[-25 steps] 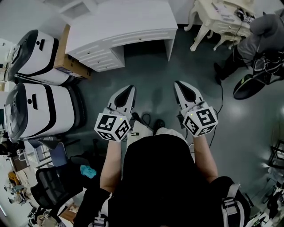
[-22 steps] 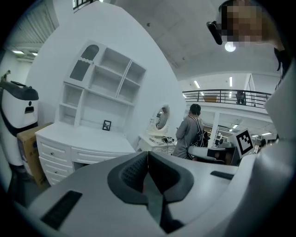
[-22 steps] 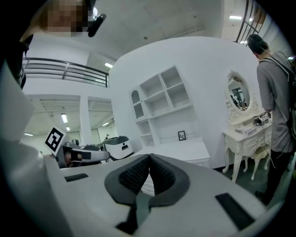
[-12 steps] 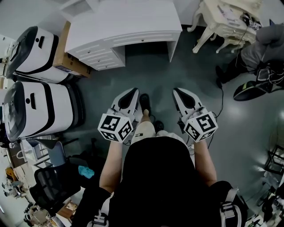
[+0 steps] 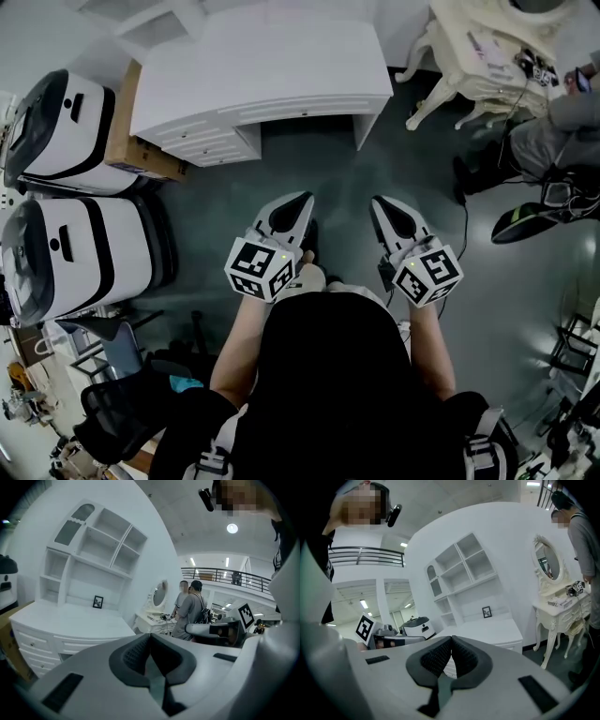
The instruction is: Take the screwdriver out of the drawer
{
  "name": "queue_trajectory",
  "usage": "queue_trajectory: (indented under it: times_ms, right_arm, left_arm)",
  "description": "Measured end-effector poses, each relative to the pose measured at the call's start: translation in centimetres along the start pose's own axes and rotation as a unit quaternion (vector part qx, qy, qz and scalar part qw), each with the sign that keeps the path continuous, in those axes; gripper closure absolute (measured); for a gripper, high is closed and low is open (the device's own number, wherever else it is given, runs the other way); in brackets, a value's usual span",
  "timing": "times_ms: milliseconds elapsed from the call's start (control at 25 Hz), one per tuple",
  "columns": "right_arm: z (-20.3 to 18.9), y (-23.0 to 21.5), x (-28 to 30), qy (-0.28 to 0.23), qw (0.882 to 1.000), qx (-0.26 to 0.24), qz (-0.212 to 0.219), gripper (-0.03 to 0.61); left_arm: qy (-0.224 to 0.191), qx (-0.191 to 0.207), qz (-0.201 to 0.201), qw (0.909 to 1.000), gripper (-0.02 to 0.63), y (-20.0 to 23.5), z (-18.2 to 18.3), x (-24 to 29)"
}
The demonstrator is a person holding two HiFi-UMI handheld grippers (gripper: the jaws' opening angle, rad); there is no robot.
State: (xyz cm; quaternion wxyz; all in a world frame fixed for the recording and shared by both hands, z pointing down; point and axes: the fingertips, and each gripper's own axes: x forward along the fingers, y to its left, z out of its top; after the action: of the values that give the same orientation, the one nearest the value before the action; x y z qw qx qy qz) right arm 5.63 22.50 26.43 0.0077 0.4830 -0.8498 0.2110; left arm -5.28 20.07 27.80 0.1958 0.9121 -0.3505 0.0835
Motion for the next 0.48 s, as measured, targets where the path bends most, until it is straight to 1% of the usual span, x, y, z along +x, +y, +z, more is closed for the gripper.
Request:
queue_trajectory:
  times_ms: [80, 240, 480]
  right_arm:
    - [1.0, -0.9, 2.2, -0.001, 1.000, -0.004, -0.007, 0.560]
    - [2.7, -2.5, 6.2, -0.001, 1.000, -0.007, -0.028, 0.560]
    - [4.0, -4.3, 11.7, 0.006, 0.999, -0.013, -0.050, 0.560]
  left_arm:
    - [0.005, 0.000, -0.006, 1.0000, 0.591, 1.8, 0.9, 1.4]
    - [0.012, -0.011, -0.014, 0.9998, 0.591, 5.5, 2.2, 3.8]
    - [0.022, -0.007, -0.032, 0.9992, 0.591, 10.5, 3.7, 7.0]
